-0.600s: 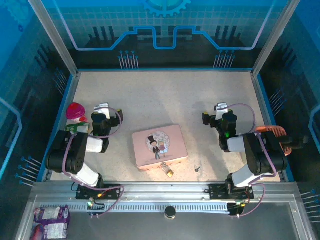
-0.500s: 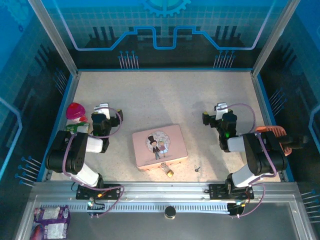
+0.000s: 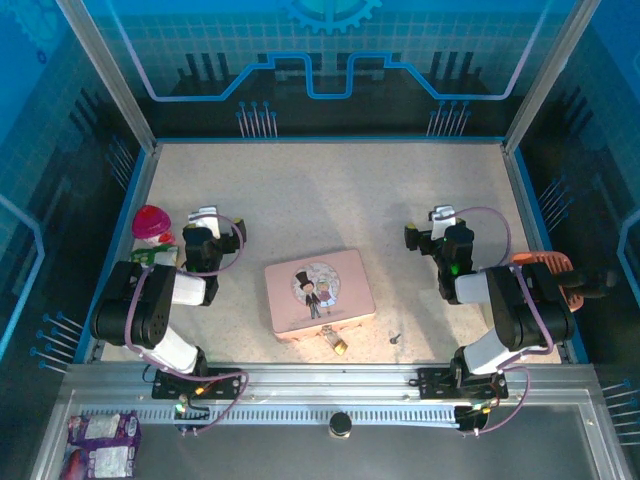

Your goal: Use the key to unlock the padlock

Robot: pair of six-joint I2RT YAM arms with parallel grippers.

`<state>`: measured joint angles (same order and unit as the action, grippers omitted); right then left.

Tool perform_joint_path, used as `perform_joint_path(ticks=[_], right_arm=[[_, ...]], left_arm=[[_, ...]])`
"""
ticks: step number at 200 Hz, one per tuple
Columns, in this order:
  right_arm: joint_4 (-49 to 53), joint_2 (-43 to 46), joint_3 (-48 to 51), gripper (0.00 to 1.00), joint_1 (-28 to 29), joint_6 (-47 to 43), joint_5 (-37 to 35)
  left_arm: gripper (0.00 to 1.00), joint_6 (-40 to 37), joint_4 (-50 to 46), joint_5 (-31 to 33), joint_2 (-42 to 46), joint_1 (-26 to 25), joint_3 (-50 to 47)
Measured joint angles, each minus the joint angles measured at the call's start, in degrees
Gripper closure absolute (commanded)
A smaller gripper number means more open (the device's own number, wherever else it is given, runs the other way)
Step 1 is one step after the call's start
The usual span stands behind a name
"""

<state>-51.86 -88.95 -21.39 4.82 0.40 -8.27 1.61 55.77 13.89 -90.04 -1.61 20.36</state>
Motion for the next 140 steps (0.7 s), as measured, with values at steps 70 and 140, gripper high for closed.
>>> perform_joint_path(ticks=[70,140], right_arm=[[0.0,0.0,0.0,0.0,0.0,-1.0,1.6],[9.4,18.6,0.0,0.0,7.4,-5.2,-0.9]], left_arm=[[0.01,-1.7,0.9,0.3,1.6,-2.0,-1.6],[0.01,0.7,-18.0,5.7,32.1,-8.0,0.0]])
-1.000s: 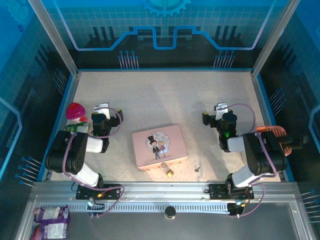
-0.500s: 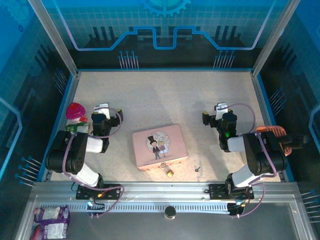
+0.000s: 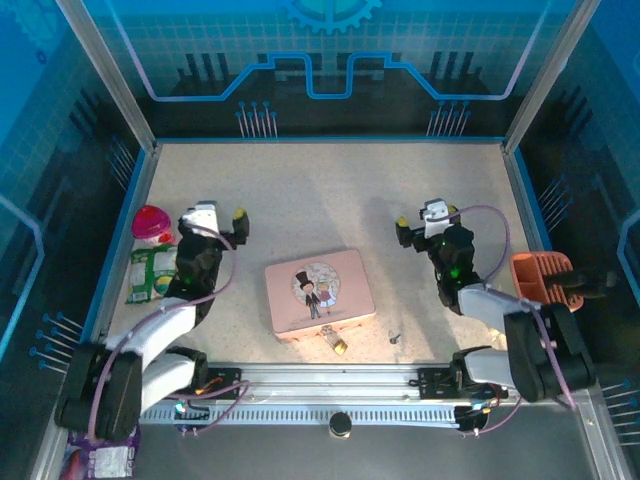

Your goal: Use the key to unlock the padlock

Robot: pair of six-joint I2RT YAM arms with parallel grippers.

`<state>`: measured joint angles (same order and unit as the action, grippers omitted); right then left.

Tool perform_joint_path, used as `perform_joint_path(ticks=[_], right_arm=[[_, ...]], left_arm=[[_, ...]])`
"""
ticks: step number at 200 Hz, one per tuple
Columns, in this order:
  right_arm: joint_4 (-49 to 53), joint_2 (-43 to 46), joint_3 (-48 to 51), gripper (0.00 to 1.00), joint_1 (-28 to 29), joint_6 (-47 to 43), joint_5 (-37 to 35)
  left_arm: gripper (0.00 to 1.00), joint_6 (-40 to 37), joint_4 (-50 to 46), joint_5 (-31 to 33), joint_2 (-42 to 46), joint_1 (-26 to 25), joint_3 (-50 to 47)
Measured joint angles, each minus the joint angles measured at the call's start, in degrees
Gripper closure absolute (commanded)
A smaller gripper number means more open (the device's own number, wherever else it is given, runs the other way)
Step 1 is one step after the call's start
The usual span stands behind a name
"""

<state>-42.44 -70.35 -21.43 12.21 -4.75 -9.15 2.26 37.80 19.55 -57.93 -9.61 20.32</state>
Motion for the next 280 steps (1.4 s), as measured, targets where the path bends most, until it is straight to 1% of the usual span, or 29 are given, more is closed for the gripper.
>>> perform_joint_path(ticks=[17,32,52,67,85,106,120,137,148,163,189,210,233,265,280], right_arm=[[9.5,6.7,-3.3,0.0,1.7,2.4,-0.1],[21.0,12.3,-9.2,0.0,1.9,8.1,-0.7],[34.7,18.2,-17.6,0.0,0.7,17.2,-0.2],[41.6,22.4,-19.9,0.0,-1.2,22.0,2.7],[49.2,27.0,-19.6,0.0,-3.4,25.4,6.9],[57.7,30.8,-18.7,0.0,-3.6,28.4,9.5],[63.4,33.0,-18.3,0.0,-3.5,29.9,10.4],[68.6,35.2,-18.1,0.0,-2.2,31.5,10.6],[71.5,36.6,-17.9,0.0,-0.6,32.5,10.6],[74.6,37.7,-17.9,0.0,1.9,33.7,10.0],[78.6,38.3,-17.4,0.0,7.0,36.3,7.9],[80.4,38.7,-15.9,0.0,9.8,38.4,6.2],[81.5,38.5,-14.9,0.0,10.8,39.7,4.9],[82.2,37.2,-14.9,0.0,10.8,39.8,3.1],[82.5,36.5,-14.9,0.01,10.8,39.8,2.6]], left_arm=[[0.01,6.8,-9.8,2.1,5.4,0.0,5.4],[0.01,14.0,-19.6,4.0,8.2,0.1,11.5],[0.01,23.0,-33.9,6.0,9.5,0.4,19.6],[0.01,28.3,-42.5,6.0,9.7,0.9,23.5],[0.01,31.9,-49.9,2.3,10.8,2.3,24.2],[0.01,32.8,-56.3,-3.6,10.6,2.9,24.2],[0.01,32.8,-62.1,-7.5,8.2,2.6,25.7],[0.01,32.2,-68.4,-9.6,3.3,0.8,28.9],[0.01,31.6,-71.8,-10.2,0.6,-2.0,30.6],[0.01,30.6,-75.8,-10.2,-1.8,-7.3,32.0],[0.01,29.2,-81.8,-9.6,-3.9,-18.4,33.4],[0.01,29.2,-87.2,-7.8,-6.4,-27.2,36.3],[0.01,29.8,-91.6,-5.9,-8.6,-35.9,39.2],[0.01,33.5,-96.5,-4.3,-10.8,-47.8,41.0],[0.01,35.2,-98.8,-3.0,-13.0,-52.4,42.3]])
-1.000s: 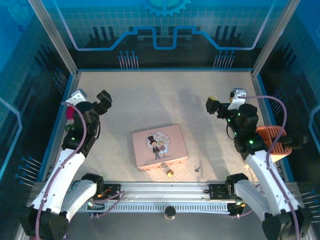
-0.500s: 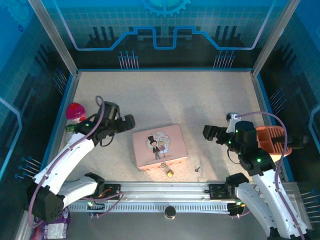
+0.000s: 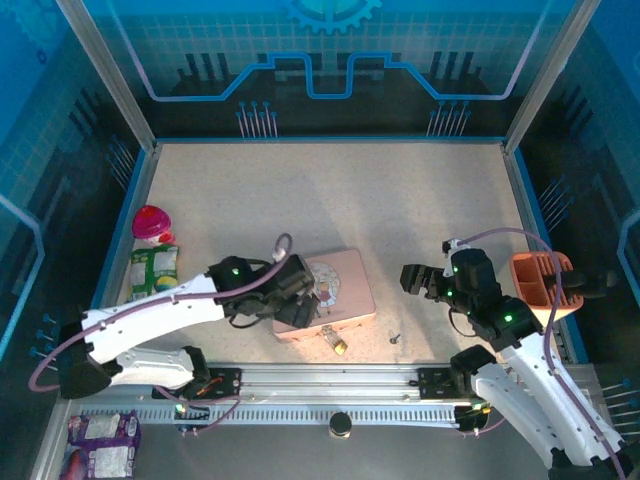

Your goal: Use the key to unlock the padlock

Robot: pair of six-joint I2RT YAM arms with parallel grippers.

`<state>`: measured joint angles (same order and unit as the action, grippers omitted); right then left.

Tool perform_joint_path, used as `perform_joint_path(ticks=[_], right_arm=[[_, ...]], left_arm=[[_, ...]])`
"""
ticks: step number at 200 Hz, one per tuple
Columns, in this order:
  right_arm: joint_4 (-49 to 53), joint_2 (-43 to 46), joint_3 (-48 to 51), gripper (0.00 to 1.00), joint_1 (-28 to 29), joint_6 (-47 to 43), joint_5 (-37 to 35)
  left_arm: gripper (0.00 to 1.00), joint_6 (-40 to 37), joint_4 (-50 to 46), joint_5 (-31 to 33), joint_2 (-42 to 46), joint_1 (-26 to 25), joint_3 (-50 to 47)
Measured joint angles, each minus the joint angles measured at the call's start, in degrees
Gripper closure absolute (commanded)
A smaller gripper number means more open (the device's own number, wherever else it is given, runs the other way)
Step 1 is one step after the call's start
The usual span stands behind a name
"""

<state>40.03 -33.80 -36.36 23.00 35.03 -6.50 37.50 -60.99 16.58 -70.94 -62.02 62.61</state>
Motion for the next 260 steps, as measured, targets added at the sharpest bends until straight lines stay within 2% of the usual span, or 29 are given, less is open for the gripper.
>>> perform_joint_path(ticks=[24,43,163,220,241,260], right_arm=[[0.0,-0.1,0.0,0.0,0.0,0.2,-0.5],[0.0,0.3,0.0,0.0,0.0,0.7,-0.6],[0.7,1.4,0.0,0.0,0.2,1.0,-2.1],[0.7,-0.6,0.0,0.02,0.3,1.9,-2.1],[1.6,-1.8,0.0,0.05,2.8,4.0,-2.3],[3.1,-3.0,0.1,0.06,8.3,7.3,-4.0]], left_arm=[[0.01,1.2,-2.7,1.9,-4.9,-6.1,2.1],[0.01,1.2,-3.6,2.8,-8.8,-7.8,2.6],[0.01,-3.9,-3.7,6.8,-21.4,-8.0,6.4],[0.01,-4.6,-2.6,8.3,-23.7,-8.1,6.7],[0.01,-4.7,-2.3,8.6,-23.4,-8.2,6.7],[0.01,-5.0,-0.5,8.8,-20.8,-8.3,5.9]])
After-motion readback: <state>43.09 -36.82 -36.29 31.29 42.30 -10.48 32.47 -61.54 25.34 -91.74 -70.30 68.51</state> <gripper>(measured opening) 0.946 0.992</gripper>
